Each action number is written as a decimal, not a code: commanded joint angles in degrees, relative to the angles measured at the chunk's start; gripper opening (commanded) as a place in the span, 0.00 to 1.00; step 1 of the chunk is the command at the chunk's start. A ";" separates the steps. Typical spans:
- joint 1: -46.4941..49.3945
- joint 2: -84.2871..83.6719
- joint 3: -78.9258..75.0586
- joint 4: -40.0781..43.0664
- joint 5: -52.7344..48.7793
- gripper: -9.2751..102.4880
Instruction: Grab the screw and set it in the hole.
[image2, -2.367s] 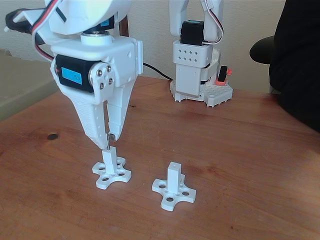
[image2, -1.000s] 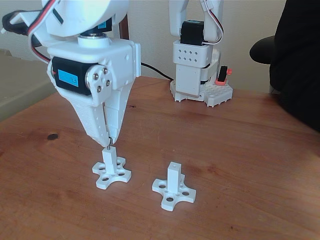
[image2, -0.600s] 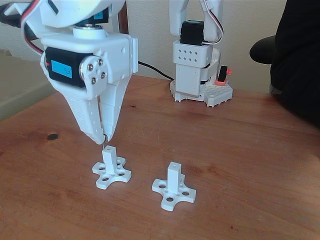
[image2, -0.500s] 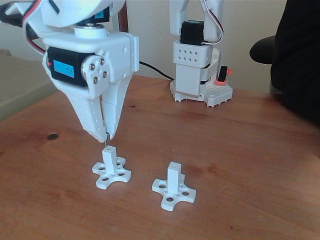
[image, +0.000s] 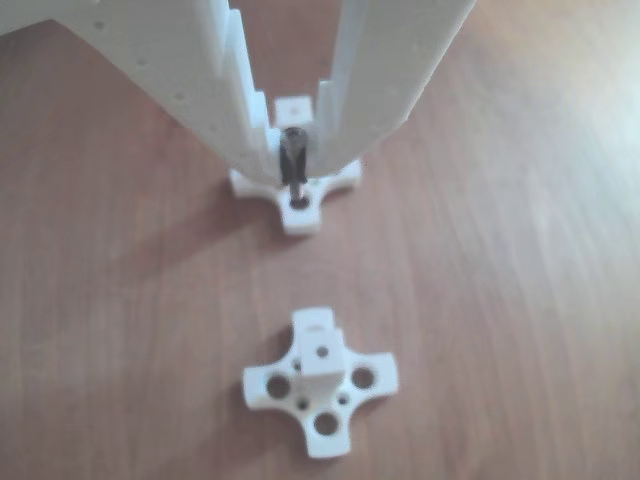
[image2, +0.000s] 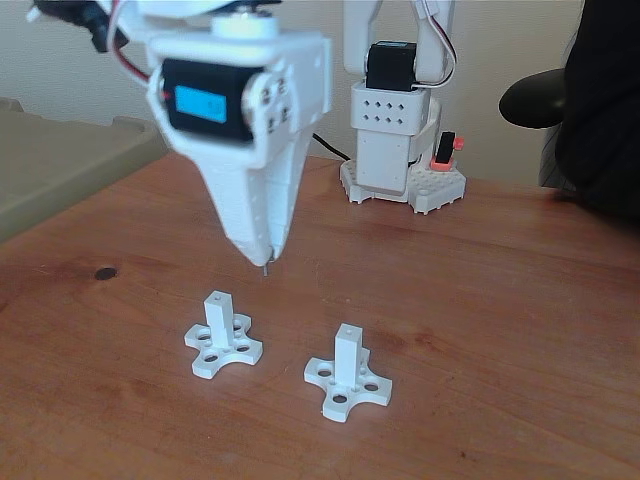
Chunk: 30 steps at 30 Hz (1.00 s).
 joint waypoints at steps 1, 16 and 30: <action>-3.43 7.38 0.26 -0.79 0.88 0.04; -9.05 7.73 7.56 -6.86 3.52 0.04; -9.76 5.62 8.26 -9.23 3.87 0.04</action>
